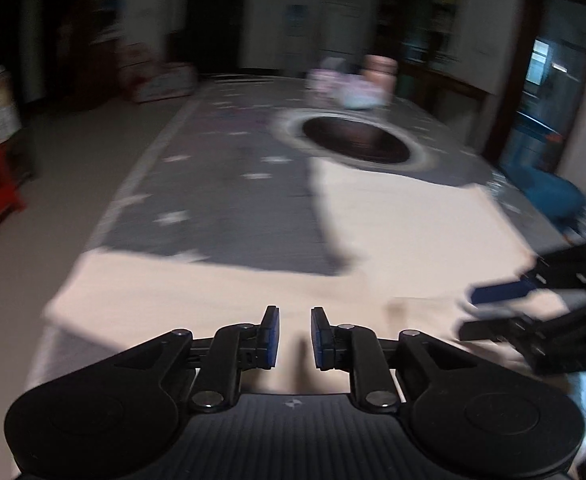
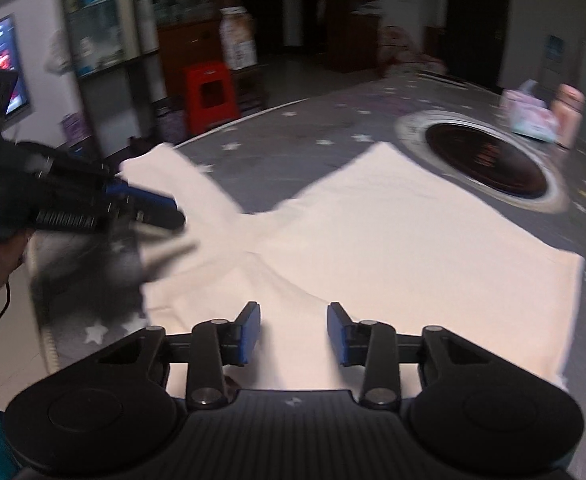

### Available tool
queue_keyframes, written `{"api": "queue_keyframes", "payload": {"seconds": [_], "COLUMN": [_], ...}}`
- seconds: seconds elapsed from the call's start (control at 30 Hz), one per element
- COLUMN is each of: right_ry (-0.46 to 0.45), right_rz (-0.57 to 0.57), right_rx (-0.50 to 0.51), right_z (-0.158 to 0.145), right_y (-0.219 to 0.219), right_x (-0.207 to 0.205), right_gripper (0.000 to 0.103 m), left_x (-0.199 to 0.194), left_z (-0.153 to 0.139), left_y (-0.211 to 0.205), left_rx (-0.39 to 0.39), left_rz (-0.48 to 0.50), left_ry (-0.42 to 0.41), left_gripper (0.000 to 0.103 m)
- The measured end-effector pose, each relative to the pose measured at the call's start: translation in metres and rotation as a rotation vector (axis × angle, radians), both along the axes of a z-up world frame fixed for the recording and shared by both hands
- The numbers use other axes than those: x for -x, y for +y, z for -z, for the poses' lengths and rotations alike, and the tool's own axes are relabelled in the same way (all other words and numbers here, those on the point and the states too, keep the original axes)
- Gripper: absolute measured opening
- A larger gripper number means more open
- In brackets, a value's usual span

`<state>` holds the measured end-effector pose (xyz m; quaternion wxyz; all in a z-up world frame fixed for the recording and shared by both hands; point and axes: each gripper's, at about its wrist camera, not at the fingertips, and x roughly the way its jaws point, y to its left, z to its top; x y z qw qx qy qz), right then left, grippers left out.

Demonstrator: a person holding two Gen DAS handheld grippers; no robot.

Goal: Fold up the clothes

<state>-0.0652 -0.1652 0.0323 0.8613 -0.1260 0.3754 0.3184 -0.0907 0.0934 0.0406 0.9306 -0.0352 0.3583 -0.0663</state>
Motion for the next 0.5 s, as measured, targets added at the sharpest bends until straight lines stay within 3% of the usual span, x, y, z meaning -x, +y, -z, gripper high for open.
{"api": "queue_keyframes", "payload": {"seconds": [0.17, 0.23, 0.3, 0.5], "right_ry": [-0.003, -0.009, -0.015, -0.035], "right_rz": [-0.055, -0.047, -0.037, -0.036], "right_rx": [0.036, 0.032, 0.028, 0.02], "right_z": [0.013, 0.008, 0.004, -0.005], "right_y": [0.024, 0.024, 0.022, 0.018], "right_x": [0.0, 0.001, 0.003, 0.012], "right_gripper": [0.029, 0.029, 0.029, 0.03], "left_x": [-0.006, -0.011, -0.016, -0.03], "left_z": [0.003, 0.006, 0.01, 0.024], "left_y": [0.053, 0.07, 0.087, 0.114], "left_rx": [-0.027, -0.047, -0.064, -0.006], "left_rz": [-0.208, -0.282, -0.353, -0.426], "left_ry": [0.009, 0.007, 0.008, 0.036], "left_gripper": [0.022, 0.032, 0.036, 0.039]}}
